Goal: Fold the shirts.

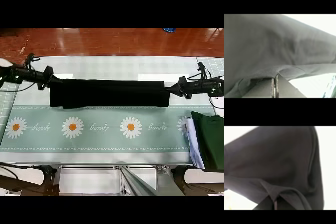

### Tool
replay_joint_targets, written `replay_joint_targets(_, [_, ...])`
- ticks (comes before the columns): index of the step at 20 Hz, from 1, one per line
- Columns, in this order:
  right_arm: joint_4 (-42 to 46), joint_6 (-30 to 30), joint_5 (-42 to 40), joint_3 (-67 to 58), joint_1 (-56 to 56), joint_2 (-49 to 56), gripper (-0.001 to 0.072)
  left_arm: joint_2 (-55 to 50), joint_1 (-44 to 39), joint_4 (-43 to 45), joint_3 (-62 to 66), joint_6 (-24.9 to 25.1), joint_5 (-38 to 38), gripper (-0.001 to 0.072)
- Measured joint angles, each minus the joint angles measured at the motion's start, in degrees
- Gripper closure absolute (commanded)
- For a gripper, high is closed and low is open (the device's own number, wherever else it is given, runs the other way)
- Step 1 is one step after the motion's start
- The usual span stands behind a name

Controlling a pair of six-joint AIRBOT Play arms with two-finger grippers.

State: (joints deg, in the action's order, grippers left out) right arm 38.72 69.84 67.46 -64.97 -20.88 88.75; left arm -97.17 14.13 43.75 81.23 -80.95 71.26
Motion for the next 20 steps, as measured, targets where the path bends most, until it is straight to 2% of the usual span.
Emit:
replay_joint_targets(3, [-1.3,0.0,0.0,-3.8,0.0,4.6,0.0674,-6.5,-1.1,-0.1,8.6,-2.8,0.6,0.0689])
replay_joint_targets(4, [-1.8,0.0,-0.1,-4.8,0.0,5.9,0.0477,-8.2,-1.3,0.0,10.7,-3.4,0.9,0.0611])
replay_joint_targets(5, [-2.2,0.0,-0.5,-5.5,0.0,7.0,0.0302,-9.8,-1.6,-0.1,12.3,-3.7,1.2,0.0345])
replay_joint_targets(6, [-2.5,0.0,-1.5,-6.0,0.0,7.9,0.0297,-11.2,-1.9,0.0,13.4,-4.2,1.9,0.0201])
replay_joint_targets(9, [-3.3,-0.1,-4.2,-7.3,-0.4,9.4,0.0298,-13.9,-2.4,1.0,15.4,-5.0,4.2,0.0202])
replay_joint_targets(13, [-1.6,0.7,-1.9,-9.0,-4.9,8.7,0.0299,-11.8,0.9,5.1,17.7,-6.4,7.0,0.0203])
replay_joint_targets(17, [4.2,2.9,2.3,-8.0,-8.2,7.7,0.0299,-1.7,3.2,14.3,16.1,-6.8,6.5,0.0202])
replay_joint_targets(20, [6.0,3.7,0.8,-4.9,-6.8,7.7,0.0299,10.5,0.7,17.9,7.7,-7.5,-0.8,0.0202])
